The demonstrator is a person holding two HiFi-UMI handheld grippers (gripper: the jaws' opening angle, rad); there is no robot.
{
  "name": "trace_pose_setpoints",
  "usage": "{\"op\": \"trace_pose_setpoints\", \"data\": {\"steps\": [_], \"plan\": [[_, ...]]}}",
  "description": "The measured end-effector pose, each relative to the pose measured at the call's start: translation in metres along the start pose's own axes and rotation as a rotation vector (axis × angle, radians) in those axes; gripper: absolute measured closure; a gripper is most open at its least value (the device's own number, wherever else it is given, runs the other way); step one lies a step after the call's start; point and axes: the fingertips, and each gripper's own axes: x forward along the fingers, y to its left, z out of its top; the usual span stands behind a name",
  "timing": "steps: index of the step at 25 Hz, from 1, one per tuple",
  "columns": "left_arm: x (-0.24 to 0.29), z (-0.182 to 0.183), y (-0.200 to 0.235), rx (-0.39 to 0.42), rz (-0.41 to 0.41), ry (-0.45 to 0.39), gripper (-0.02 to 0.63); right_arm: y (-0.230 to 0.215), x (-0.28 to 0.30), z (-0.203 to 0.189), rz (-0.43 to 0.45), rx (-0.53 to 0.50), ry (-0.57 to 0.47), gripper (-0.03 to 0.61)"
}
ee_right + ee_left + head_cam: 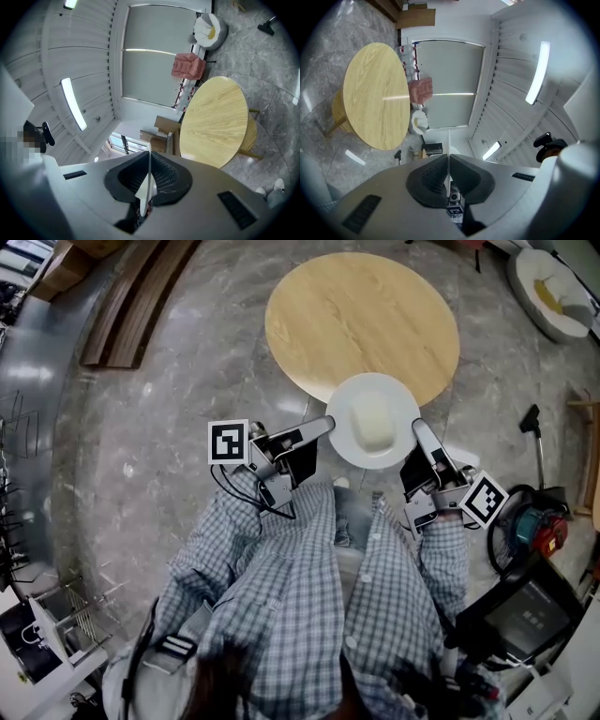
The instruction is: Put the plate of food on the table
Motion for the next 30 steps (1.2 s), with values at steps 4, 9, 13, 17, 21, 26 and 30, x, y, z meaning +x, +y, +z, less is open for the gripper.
{"op": "trace_pose_setpoints", "data": {"steps": [4, 9, 13, 17, 21, 26, 30], "plan": [[0.002, -0.002, 0.0, -0.005, 0.0, 0.012, 0.595, -0.001, -0.004, 0.0, -0.01, 0.004, -0.01, 0.56], [0.004, -0.002, 0.003, -0.007, 0.005, 0.032, 0.595, -0.002, -0.007, 0.001, -0.025, -0.001, -0.018, 0.56], [0.009, -0.003, 0.002, -0.01, 0.001, 0.05, 0.595, -0.002, -0.011, 0.004, -0.025, 0.001, -0.035, 0.56], [0.013, -0.004, 0.001, -0.015, 0.007, 0.064, 0.595, -0.007, -0.014, 0.003, -0.032, 0.018, -0.042, 0.56], [0.013, -0.005, 0.003, -0.025, 0.01, 0.064, 0.595, -0.008, -0.016, 0.004, -0.038, 0.02, -0.044, 0.56], [0.015, -0.004, 0.0, -0.027, 0.012, 0.066, 0.595, -0.007, -0.015, 0.006, -0.038, 0.027, -0.051, 0.56], [0.018, -0.001, -0.002, -0.016, 0.007, 0.079, 0.595, -0.006, -0.015, 0.009, -0.035, 0.022, -0.062, 0.56]]}}
